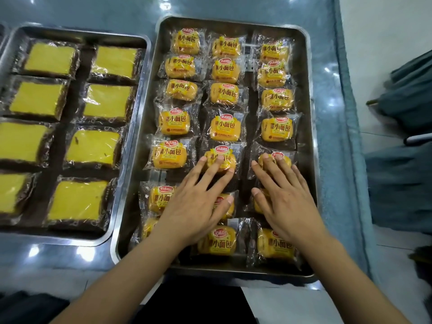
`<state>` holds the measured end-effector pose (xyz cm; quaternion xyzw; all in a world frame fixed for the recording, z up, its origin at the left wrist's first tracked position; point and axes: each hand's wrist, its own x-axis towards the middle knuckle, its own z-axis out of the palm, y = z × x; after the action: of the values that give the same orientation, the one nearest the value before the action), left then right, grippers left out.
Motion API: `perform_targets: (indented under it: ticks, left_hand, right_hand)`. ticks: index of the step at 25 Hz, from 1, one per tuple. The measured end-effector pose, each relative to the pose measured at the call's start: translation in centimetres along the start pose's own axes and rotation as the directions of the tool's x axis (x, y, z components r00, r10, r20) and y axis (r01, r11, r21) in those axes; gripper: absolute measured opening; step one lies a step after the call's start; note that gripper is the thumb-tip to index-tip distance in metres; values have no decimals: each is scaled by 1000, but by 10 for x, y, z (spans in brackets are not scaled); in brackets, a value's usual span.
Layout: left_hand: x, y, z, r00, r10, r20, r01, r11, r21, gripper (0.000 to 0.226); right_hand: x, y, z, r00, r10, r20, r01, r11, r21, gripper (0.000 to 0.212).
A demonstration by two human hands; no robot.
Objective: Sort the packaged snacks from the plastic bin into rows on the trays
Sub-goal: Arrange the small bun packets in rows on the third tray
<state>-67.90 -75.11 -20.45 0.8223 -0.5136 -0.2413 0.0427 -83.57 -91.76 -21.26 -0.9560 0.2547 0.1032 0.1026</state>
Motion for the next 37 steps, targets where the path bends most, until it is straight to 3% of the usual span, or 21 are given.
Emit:
perform_targets:
  ticks: [5,11,14,17,24,31,34,37]
  left_hand:
    - [-14,4,-2,997,15,-74,-14,1000,15,62]
    - [-85,-10,2,960,-168,-224,161,986,-50,57]
    - [-110,-21,13,953,-208,-219,187,976,-113,54]
    - [-120,-26,27,965,-193,-177,183,981,-72,58]
    - [-109,-37,30,977,-152,-151,151,988,-18,63]
    - [-99,-35,25,969,-184,-164,186,982,-1,61]
    - [-100,-15,22,979,-119,-164,120,993,-2,58]
    - [-99,7,28,995,-22,-92,24,999,25,59]
  right_hand:
    - [-3,0,6,1000,2,16,-1,998,-57,65]
    - [-11,-31,-13,998,-32,-57,32,1000,0,65]
    - [-37,-74,-21,993,-117,15,114,985,129,61]
    - [-60,-103,-7,979,-159,126,138,977,162,64]
    - [-69,-114,17,996,-62,63,58,997,59,64]
    - [-58,-118,20,1000,-6,-15,8,995,96,64]
    - [-63,-105,6,993,40,-111,-28,994,102,59]
    - [-68,-73,0,966,183,-185,-170,982,85,54]
